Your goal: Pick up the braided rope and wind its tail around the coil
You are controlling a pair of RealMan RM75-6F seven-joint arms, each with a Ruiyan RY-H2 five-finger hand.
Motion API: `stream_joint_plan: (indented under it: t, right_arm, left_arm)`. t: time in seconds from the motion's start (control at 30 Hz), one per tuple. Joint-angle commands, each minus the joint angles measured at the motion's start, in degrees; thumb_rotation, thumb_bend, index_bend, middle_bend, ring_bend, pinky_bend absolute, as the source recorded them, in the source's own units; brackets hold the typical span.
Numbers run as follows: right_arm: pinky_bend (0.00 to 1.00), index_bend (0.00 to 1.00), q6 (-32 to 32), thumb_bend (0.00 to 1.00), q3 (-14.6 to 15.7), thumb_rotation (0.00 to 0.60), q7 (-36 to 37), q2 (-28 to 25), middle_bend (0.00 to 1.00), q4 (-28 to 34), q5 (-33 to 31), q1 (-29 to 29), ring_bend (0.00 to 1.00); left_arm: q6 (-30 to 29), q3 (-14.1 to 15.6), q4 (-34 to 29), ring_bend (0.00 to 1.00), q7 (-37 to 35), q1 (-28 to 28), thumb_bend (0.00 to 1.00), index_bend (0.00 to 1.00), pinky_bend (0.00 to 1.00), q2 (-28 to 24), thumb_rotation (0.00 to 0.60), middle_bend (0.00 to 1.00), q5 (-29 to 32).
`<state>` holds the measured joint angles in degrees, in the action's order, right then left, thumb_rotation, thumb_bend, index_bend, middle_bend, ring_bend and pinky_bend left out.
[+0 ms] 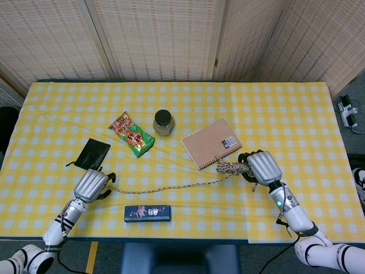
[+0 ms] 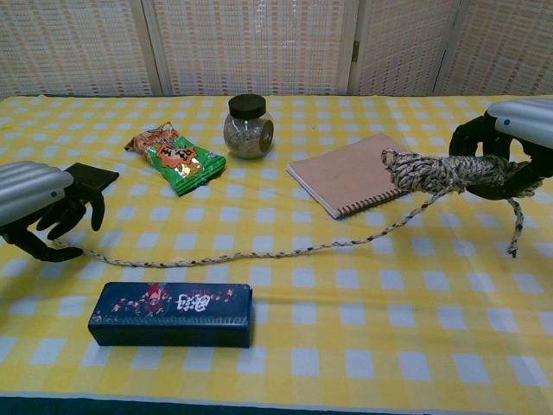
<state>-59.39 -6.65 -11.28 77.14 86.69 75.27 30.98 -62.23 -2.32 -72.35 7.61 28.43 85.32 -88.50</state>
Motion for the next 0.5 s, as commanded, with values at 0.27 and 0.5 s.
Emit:
stream_joint_plan:
  t: [0.27,0.5]
  right_arm:
    - [0.47,0.69,0.4,0.58,0.3,0.6,0.02,0.6,0.58,-0.64,-0.26,0.09,0.59]
    - [0.47,0.69,0.62,0.58,0.43,0.6,0.04,0.78,0.58,-0.89,-0.44,0.15,0.59]
  left_arm:
    - [2.79,0.54,0.32,0.76,1.34,1.02,0.38,0.52,0.75,0.51,0.6,0.8,2.37]
    - [3.82,0.8,-0.09,0.76,2.34,1.08,0.39,0.53,0.75,0.23,0.6,0.8,4.05]
